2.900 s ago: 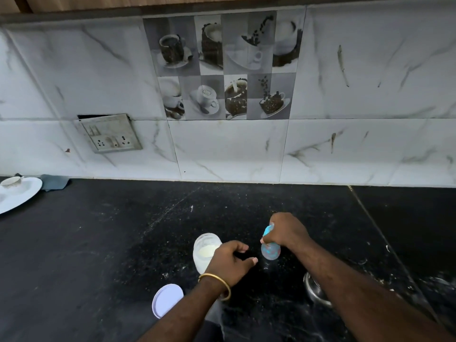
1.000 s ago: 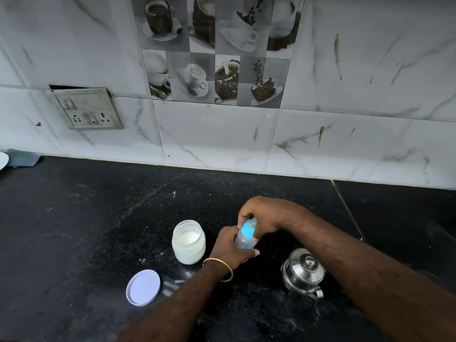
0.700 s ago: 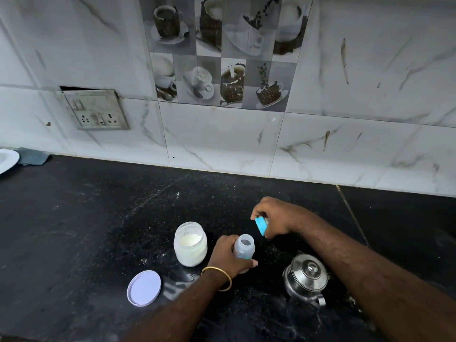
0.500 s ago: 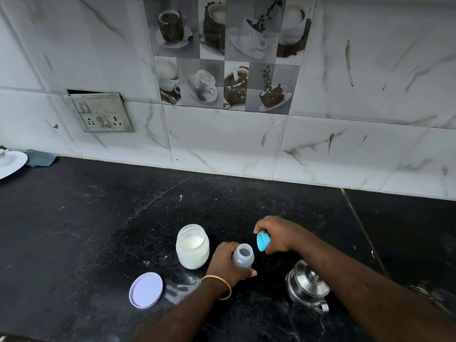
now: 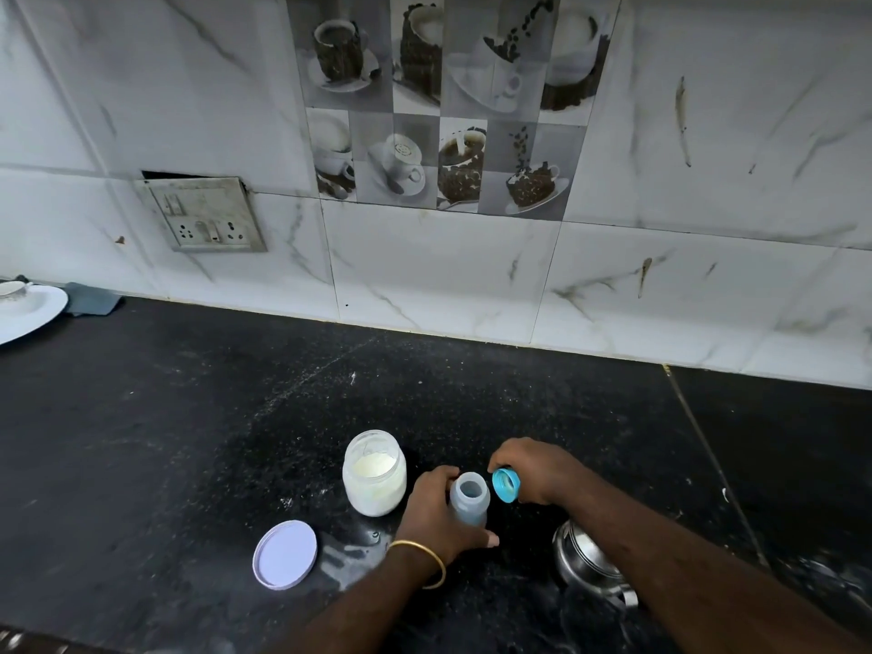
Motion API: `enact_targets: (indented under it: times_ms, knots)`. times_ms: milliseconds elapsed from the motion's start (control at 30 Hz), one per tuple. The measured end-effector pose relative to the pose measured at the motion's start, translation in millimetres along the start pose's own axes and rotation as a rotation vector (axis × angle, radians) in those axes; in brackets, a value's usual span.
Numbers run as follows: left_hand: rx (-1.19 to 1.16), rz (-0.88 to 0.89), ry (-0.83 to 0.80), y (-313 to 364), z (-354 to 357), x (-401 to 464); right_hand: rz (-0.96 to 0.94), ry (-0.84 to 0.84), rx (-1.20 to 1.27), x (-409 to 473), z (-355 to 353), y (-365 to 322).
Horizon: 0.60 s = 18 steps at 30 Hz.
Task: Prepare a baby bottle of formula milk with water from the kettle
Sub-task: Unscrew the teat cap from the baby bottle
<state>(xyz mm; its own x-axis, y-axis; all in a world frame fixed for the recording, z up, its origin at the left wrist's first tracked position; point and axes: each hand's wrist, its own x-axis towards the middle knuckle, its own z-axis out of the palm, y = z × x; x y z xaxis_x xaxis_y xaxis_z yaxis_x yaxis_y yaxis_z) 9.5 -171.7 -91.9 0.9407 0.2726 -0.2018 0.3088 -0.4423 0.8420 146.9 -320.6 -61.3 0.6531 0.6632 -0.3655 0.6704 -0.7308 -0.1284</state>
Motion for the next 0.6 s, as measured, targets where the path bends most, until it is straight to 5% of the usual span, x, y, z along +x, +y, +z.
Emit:
enact_targets:
  times_ms: [300,400,600]
  knots:
    - [0.187,-0.056,-0.261,-5.3,-54.3,-29.9,0.055,-0.088,0.046,8.2,-12.3,-4.1]
    - [0.119,-0.109,-0.324,-18.5,-88.3,-32.7,0.002,0.038,0.193,17.8,-44.7,-23.6]
    - [0.137,-0.066,0.048,-36.6,-151.5,-17.3,-0.233,0.178,0.33,42.3,-85.2,-106.1]
